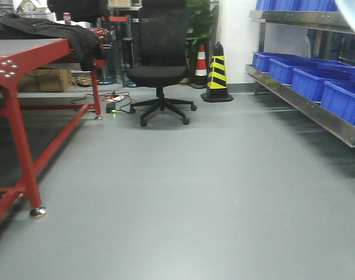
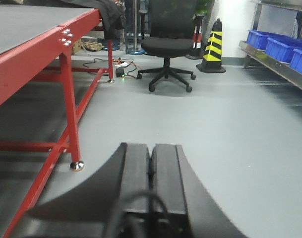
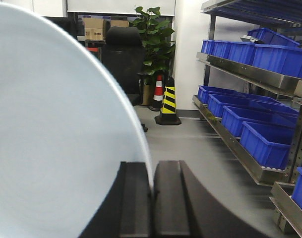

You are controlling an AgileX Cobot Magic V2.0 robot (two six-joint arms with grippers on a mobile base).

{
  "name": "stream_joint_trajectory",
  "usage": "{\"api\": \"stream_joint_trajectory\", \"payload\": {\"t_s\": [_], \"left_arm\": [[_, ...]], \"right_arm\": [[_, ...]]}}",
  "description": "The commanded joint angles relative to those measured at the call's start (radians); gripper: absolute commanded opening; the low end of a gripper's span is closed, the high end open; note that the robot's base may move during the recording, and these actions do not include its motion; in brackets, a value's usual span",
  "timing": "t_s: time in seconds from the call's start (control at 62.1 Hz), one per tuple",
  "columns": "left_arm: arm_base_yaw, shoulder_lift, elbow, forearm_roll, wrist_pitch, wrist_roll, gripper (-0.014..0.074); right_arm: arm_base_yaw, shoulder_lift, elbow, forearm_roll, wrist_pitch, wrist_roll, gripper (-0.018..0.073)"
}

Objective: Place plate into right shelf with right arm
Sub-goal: 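Drive forward along the aisle holding the plate in the right gripper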

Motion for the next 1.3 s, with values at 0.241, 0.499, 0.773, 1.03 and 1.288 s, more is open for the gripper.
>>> {"api": "stream_joint_trajectory", "payload": {"t_s": [0.241,0.499,0.773,1.03,1.288], "left_arm": [[-0.002,-0.01,0.01,-0.008,-0.09,-0.007,-0.0128],[-0.002,-0.01,0.01,-0.008,-0.09,-0.007,-0.0128],[-0.002,-0.01,0.01,-0.008,-0.09,-0.007,-0.0128],[-0.002,-0.01,0.01,-0.008,-0.09,-0.007,-0.0128],[-0.002,-0.01,0.01,-0.008,-0.09,-0.007,-0.0128]], "right_arm": [[-0.005,0.01,-0.03,0.001,-0.092,-0.004,0.0057],[-0.005,0.01,-0.03,0.001,-0.092,-0.004,0.0057],[-0.005,0.01,-0.03,0.001,-0.092,-0.004,0.0057],[-0.005,0.01,-0.03,0.001,-0.092,-0.004,0.0057],[-0.005,0.01,-0.03,0.001,-0.092,-0.004,0.0057]]}}
